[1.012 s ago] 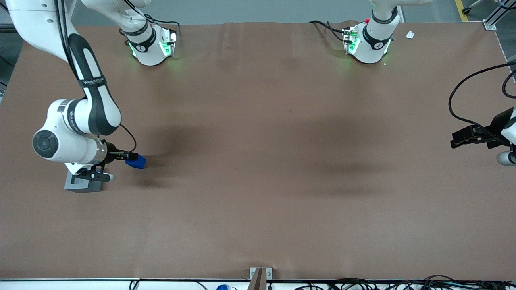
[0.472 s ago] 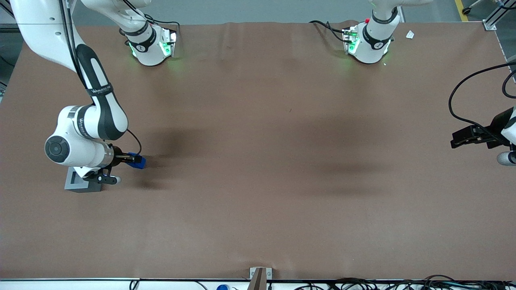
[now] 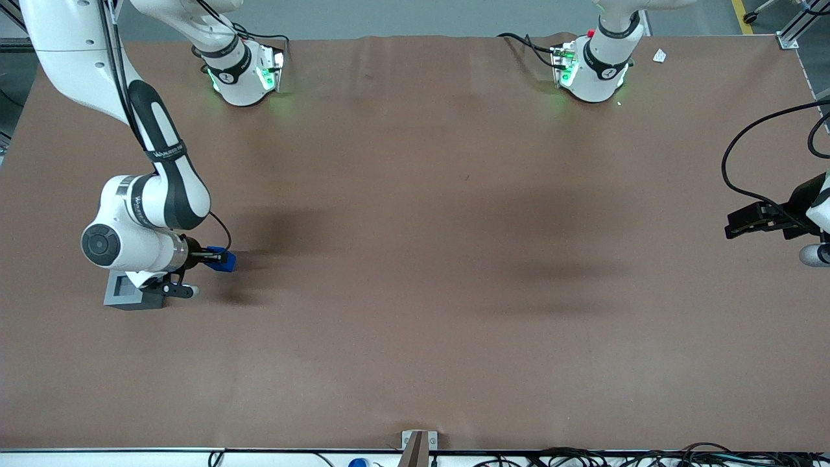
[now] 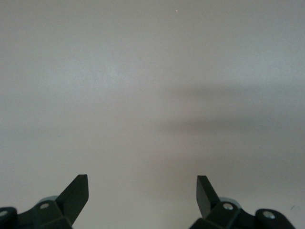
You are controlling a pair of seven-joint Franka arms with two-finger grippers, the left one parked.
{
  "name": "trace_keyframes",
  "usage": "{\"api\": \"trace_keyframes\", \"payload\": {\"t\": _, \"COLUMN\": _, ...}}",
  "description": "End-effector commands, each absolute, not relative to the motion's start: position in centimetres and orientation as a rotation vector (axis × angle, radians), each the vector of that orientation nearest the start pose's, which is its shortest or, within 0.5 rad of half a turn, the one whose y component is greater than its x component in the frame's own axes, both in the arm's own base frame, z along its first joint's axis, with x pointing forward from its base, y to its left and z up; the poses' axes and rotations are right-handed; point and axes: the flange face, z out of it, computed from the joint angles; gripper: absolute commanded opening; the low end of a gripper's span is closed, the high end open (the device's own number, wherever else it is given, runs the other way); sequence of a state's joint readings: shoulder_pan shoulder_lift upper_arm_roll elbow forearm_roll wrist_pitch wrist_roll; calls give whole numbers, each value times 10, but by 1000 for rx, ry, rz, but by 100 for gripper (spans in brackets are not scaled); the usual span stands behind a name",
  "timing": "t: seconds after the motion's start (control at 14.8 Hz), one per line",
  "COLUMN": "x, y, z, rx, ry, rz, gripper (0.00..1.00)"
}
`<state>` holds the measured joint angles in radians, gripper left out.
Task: Insert blue part into gray base with right arm
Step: 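Close the right gripper on the blue block, then lift the blue block and carry it over the gray base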
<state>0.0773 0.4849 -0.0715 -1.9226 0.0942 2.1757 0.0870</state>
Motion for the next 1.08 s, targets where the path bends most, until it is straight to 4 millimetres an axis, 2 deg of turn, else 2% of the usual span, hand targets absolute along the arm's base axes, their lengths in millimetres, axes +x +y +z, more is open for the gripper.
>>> {"api": "trace_keyframes", "payload": {"t": 0.0, "x": 599, "y": 5, "z": 241, "rx": -3089, "ry": 211, "rz": 359, "gripper": 3}}
{"api": "trace_keyframes", "payload": {"t": 0.27, "x": 616, "y": 1, "z": 327, "rx": -3107, "ry": 175, "rz": 416, "gripper": 3}}
{"api": "trace_keyframes", "payload": {"t": 0.4, "x": 629, "y": -22, "z": 364, "rx": -3161, "ry": 164, "rz": 419, "gripper": 2}}
{"api": "trace_keyframes", "payload": {"t": 0.54, "x": 643, "y": -53, "z": 397, "rx": -3160, "ry": 66, "rz": 344, "gripper": 2}}
{"api": "trace_keyframes", "payload": {"t": 0.67, "x": 650, "y": -88, "z": 397, "rx": -3140, "ry": 46, "rz": 365, "gripper": 1}}
{"api": "trace_keyframes", "payload": {"t": 0.81, "x": 653, "y": -100, "z": 395, "rx": -3138, "ry": 22, "rz": 374, "gripper": 1}}
{"api": "trace_keyframes", "payload": {"t": 1.01, "x": 657, "y": -137, "z": 367, "rx": -3113, "ry": -40, "rz": 413, "gripper": 1}}
